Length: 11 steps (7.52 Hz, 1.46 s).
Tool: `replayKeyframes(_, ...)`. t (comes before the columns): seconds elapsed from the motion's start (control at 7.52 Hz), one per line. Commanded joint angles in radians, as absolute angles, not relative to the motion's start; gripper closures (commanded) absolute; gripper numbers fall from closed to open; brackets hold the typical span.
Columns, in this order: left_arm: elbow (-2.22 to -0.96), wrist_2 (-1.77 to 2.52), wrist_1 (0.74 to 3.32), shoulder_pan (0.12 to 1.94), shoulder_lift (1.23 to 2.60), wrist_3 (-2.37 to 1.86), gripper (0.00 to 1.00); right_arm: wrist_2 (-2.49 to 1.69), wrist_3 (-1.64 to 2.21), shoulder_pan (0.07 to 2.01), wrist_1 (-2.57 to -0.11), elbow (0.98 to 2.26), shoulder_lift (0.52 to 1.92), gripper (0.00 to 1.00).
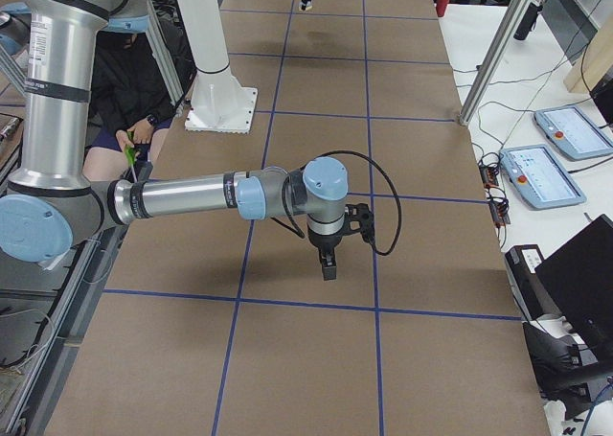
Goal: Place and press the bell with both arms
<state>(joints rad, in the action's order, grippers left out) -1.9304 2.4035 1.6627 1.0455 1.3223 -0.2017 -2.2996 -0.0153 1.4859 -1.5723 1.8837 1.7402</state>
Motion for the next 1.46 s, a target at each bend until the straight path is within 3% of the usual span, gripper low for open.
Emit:
replayKeyframes(0.0, -1.941, 2.404, 1.359, 1.045, 1.64, -0.28, 0.73, -2.302, -0.014, 1.485, -1.572, 1.884, 1.74, 0.0)
replayKeyframes(0.27, -1.832, 2.405, 1.269, 1.017, 1.913, -0.432, 0.73, -2.306, -0.014, 1.486, -1.572, 1.884, 1.74, 0.0)
replayKeyframes(0.66, -1.477, 2.393, 1.295, 0.844, 2.349, -0.717, 0.73, -2.306, -0.014, 1.485, -1.572, 1.884, 1.738, 0.0)
replayKeyframes(0.93, -1.302, 2.3, 1.413, 0.766, 2.475, -0.854, 0.73, -2.309, -0.014, 1.485, -1.572, 1.885, 1.738, 0.0)
replayKeyframes(1.2, -0.996, 2.284, 1.692, 0.738, 2.616, -1.013, 0.73, -2.313, -0.014, 1.485, -1.572, 1.887, 1.738, 0.0)
replayKeyframes(1.33, -0.866, 2.231, 1.704, 0.724, 2.72, -1.028, 0.73, -2.313, -0.014, 1.486, -1.572, 1.891, 1.738, 0.0)
